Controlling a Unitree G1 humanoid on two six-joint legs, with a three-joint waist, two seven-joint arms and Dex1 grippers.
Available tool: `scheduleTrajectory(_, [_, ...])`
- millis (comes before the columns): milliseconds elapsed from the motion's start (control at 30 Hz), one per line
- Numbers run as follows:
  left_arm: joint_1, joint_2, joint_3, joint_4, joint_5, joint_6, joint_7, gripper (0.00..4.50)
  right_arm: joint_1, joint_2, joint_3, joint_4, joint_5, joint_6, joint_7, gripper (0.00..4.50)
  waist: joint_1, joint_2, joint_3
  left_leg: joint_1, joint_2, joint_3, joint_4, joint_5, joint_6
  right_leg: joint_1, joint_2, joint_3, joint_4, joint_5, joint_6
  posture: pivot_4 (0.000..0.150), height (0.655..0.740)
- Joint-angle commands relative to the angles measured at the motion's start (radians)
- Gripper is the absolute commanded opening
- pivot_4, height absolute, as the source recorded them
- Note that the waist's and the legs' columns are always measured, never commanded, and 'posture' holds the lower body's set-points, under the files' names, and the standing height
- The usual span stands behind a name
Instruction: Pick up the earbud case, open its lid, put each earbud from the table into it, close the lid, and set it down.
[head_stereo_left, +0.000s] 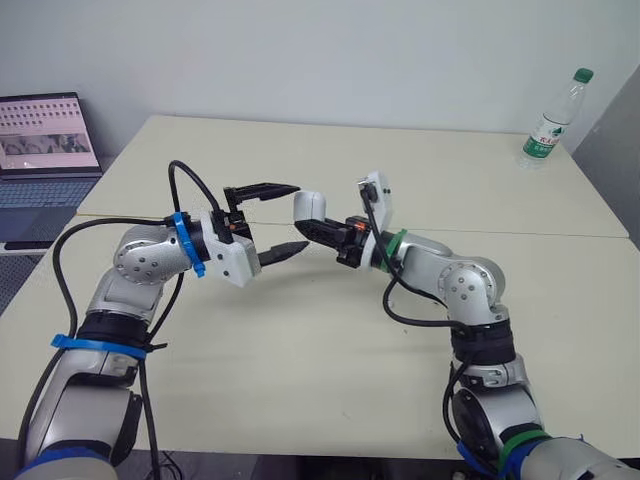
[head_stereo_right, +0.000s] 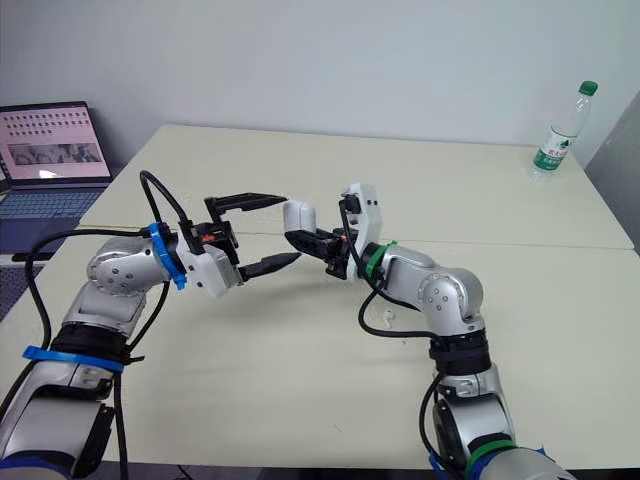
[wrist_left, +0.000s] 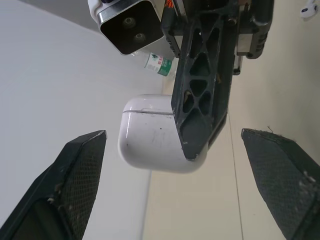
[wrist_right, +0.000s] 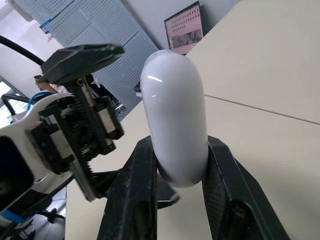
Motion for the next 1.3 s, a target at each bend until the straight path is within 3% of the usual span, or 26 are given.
scheduleTrajectory(33, [0.021,0.069,0.009,-0.169,-0.173,0.271,-0.106,4.5,-0.008,-0.074,0.035,-0.007,-0.087,-0.086,0.045,0.81,-0.001,0.0,0.0,0.0,0.0,0.0,0.0,0.0,0.0,0.0,0.0,0.0,0.0,0.0,0.0,0.15,0.74])
scheduleTrajectory(200, [-0.077,0.198,-0.01,-0.328,-0.344,0.831,-0.31,4.5,-0.003,-0.247,0.243,0.02,-0.334,-0.285,0.168,0.81,-0.005,0.0,0.0,-0.002,-0.001,-0.002,0.001,0.0,0.0,0.0,0.001,-0.001,-0.002,0.0,0.001,0.15,0.74])
scheduleTrajectory(300, [-0.207,0.202,-0.059,-0.271,-0.306,0.954,-0.442,4.5,-0.016,-0.265,0.298,0.032,-0.399,-0.339,0.205,0.81,-0.005,0.0,0.0,-0.002,-0.001,-0.002,0.001,0.0,0.0,-0.001,0.009,-0.005,-0.002,-0.001,0.001,0.15,0.74])
scheduleTrajectory(333, [-0.234,0.196,-0.068,-0.253,-0.296,0.977,-0.476,4.32,-0.021,-0.267,0.312,0.033,-0.418,-0.352,0.216,0.81,-0.006,0.001,0.001,-0.002,0.0,-0.002,0.0,0.0,0.0,-0.001,0.01,-0.004,-0.002,-0.001,0.001,0.15,0.74])
scheduleTrajectory(433, [-0.311,0.165,-0.125,-0.177,-0.225,0.995,-0.564,3.63,-0.046,-0.261,0.353,0.037,-0.475,-0.383,0.237,0.81,-0.013,0.001,0.001,-0.002,0.001,0.0,0.0,0.0,0.0,-0.002,0.011,-0.002,-0.002,-0.001,0.0,0.15,0.74])
scheduleTrajectory(567, [-0.376,0.114,-0.175,-0.105,-0.131,0.984,-0.605,2.31,-0.07,-0.247,0.378,0.042,-0.532,-0.407,0.251,0.81,-0.014,0.001,0.001,-0.004,0.001,0.0,0.0,0.0,0.0,-0.005,0.012,0.0,0.0,-0.001,-0.001,0.15,0.74])
scheduleTrajectory(700, [-0.439,0.044,-0.199,-0.023,-0.061,0.933,-0.618,2.31,-0.09,-0.231,0.4,0.039,-0.578,-0.421,0.259,0.81,-0.011,0.001,0.001,-0.012,0.001,0.0,0.004,0.0,0.0,-0.014,0.011,0.001,0.005,-0.001,-0.001,0.15,0.74])
scheduleTrajectory(933, [-0.53,-0.027,-0.214,0.133,0.057,0.839,-0.614,2.31,-0.093,-0.211,0.407,0.042,-0.63,-0.428,0.276,0.81,-0.011,0.001,0.001,-0.012,0.0,0.001,0.008,0.0,0.0,-0.014,0.007,0.002,0.009,-0.001,-0.001,0.15,0.74])
scheduleTrajectory(1300, [-0.539,-0.078,-0.198,0.187,0.11,0.813,-0.617,2.31,-0.103,-0.182,0.397,0.047,-0.655,-0.428,0.286,0.81,-0.012,0.001,0.001,-0.013,0.0,0.0,0.012,0.0,0.0,-0.014,0.007,0.002,0.013,-0.001,-0.001,0.15,0.74])
